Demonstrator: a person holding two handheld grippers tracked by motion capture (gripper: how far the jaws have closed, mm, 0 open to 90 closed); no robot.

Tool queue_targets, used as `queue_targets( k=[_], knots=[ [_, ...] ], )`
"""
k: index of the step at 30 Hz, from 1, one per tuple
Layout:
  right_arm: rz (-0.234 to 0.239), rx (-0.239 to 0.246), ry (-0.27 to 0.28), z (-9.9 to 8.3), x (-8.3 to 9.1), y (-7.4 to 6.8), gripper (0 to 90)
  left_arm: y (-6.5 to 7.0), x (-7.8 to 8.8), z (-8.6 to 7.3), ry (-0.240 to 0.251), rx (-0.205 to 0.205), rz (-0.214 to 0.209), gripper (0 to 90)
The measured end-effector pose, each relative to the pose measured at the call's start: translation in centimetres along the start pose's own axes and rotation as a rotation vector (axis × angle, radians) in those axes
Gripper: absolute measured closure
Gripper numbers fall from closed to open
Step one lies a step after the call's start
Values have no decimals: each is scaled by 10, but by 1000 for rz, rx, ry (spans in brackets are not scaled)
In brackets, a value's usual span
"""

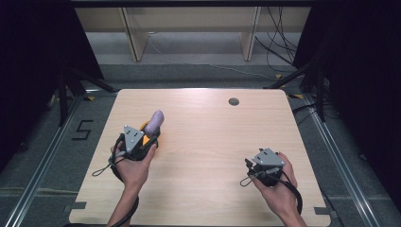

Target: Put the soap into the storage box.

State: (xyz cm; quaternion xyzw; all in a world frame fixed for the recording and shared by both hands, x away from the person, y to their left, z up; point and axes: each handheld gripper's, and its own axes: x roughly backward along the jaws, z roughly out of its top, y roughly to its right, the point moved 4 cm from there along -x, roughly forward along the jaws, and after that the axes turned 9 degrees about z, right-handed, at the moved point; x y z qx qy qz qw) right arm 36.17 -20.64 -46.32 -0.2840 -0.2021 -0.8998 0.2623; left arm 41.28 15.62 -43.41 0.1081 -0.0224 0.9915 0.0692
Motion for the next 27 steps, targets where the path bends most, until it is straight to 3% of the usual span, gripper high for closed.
queue_targets(
  k=[18,27],
  knots=[
    [-27,12,11,1,1,2,404,-12,-7,-5,16,9,66,587],
    [2,-6,-1,1,1,-1,403,-18,-10,-5,30,6,89,587]
  ],
)
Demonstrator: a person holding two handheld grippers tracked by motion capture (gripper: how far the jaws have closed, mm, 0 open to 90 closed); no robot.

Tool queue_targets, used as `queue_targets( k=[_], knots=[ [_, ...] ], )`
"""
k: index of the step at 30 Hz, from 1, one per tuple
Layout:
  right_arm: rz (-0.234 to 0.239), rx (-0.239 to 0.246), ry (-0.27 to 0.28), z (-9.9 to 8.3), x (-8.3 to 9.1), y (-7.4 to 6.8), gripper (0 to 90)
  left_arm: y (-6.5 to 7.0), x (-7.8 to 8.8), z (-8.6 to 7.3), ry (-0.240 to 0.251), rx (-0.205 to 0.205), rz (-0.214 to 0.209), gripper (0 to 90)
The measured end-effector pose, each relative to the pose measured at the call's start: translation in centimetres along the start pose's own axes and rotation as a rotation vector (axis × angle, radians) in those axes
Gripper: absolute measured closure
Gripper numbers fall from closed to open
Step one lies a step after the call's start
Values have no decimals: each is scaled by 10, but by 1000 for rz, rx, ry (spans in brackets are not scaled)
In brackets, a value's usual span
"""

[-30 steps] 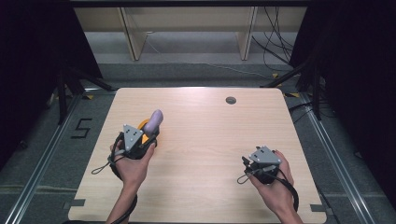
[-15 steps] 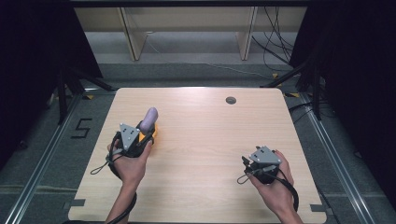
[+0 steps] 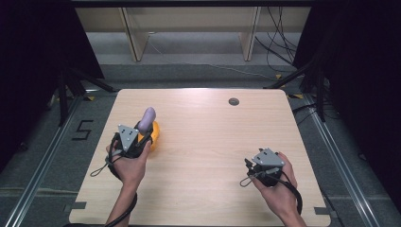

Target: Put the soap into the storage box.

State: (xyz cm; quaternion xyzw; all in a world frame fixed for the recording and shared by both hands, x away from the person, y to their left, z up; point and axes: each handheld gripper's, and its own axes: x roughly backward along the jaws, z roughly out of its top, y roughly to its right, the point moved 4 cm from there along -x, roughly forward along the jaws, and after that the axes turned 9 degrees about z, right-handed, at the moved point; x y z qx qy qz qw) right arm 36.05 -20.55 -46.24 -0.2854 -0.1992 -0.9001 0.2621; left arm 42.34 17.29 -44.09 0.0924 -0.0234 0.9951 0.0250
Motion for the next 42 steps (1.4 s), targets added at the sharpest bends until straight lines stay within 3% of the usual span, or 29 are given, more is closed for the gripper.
queue_targets(
  k=[25,34,36,42],
  knots=[
    [3,9,2,0,-1,0,402,-17,-17,-17,-25,1,45,587],
    [-25,22,13,1,0,1,402,-18,-22,-25,-55,-7,45,587],
    [-1,15,5,0,-1,0,402,-18,-24,-27,-59,-8,46,587],
    [-1,13,4,0,-1,0,402,-19,-27,-31,-71,-17,53,587]
  ],
)
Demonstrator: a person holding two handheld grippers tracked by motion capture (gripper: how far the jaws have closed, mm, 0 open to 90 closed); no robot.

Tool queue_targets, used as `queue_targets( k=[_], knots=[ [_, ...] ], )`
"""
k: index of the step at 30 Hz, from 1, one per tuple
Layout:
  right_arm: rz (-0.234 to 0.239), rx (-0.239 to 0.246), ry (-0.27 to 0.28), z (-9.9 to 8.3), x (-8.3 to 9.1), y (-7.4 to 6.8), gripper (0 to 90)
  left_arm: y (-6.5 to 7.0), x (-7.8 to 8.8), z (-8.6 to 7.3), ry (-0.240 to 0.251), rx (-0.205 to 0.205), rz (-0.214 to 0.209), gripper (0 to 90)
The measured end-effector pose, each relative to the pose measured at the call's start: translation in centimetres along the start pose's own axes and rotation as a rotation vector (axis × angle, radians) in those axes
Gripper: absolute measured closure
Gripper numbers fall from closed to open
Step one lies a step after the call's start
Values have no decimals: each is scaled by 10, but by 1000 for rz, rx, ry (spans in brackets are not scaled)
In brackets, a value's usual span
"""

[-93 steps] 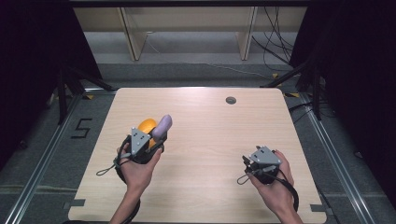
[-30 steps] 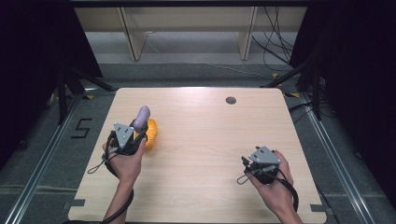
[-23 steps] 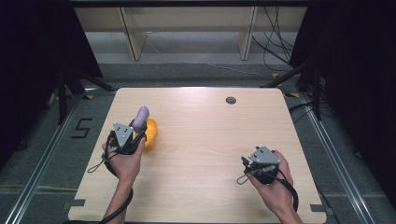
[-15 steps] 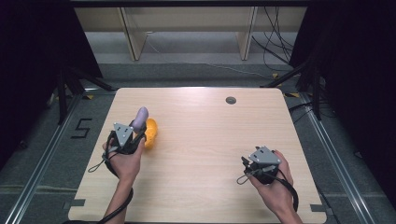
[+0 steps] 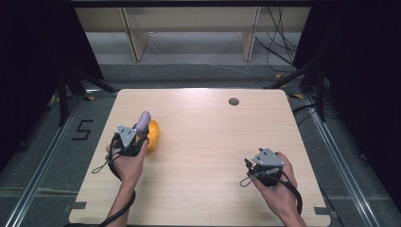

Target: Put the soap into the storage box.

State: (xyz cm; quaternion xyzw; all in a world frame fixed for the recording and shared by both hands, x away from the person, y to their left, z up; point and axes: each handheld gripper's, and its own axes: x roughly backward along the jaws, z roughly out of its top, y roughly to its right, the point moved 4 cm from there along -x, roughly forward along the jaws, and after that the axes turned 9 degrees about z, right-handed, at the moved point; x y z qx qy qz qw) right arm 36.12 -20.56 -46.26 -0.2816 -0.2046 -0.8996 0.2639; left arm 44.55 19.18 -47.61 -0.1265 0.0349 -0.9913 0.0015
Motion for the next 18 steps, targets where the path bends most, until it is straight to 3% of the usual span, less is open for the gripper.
queue_targets(
  k=[18],
  knots=[
    [-3,1,5,0,0,0,402,-2,-12,-21,-56,-15,8,587]
  ],
)
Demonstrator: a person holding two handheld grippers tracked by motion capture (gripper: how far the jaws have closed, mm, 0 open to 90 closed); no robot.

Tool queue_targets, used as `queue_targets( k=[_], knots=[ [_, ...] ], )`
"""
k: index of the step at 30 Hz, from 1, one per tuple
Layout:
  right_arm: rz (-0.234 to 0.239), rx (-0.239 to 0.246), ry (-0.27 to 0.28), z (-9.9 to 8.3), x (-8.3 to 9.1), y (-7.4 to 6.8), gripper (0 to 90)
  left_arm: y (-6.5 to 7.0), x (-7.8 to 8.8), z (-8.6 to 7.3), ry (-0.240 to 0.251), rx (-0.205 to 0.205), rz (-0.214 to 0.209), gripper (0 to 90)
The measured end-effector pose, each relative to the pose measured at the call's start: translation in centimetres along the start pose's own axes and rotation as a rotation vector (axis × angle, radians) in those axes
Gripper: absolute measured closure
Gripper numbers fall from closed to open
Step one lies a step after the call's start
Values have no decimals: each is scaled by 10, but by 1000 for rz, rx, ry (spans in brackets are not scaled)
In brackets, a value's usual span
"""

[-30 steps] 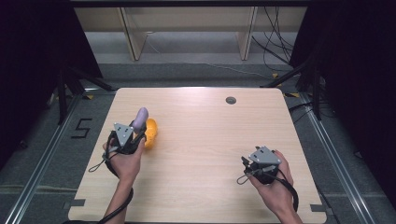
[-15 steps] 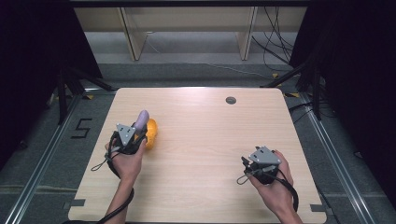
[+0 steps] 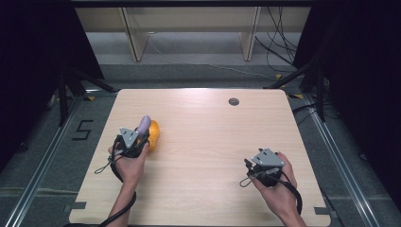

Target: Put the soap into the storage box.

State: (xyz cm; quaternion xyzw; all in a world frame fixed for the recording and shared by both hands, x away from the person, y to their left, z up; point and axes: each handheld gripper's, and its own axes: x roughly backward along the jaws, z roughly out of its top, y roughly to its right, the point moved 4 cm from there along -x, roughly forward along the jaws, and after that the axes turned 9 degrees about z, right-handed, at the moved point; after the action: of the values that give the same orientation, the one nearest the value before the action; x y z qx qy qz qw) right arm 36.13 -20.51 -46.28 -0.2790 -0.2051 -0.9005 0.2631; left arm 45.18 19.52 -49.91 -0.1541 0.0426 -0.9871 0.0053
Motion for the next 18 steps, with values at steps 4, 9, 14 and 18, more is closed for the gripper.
queue_targets(
  k=[4,9,14,18],
  knots=[
    [3,-5,-1,0,0,0,402,0,-3,-3,-9,-1,1,587],
    [1,0,0,0,0,0,402,0,-6,-4,-22,-9,2,587],
    [2,-1,0,0,0,0,402,0,-10,-5,-28,-8,2,587],
    [-5,2,-1,0,0,0,402,1,-11,-6,-38,-10,-4,587]
  ],
)
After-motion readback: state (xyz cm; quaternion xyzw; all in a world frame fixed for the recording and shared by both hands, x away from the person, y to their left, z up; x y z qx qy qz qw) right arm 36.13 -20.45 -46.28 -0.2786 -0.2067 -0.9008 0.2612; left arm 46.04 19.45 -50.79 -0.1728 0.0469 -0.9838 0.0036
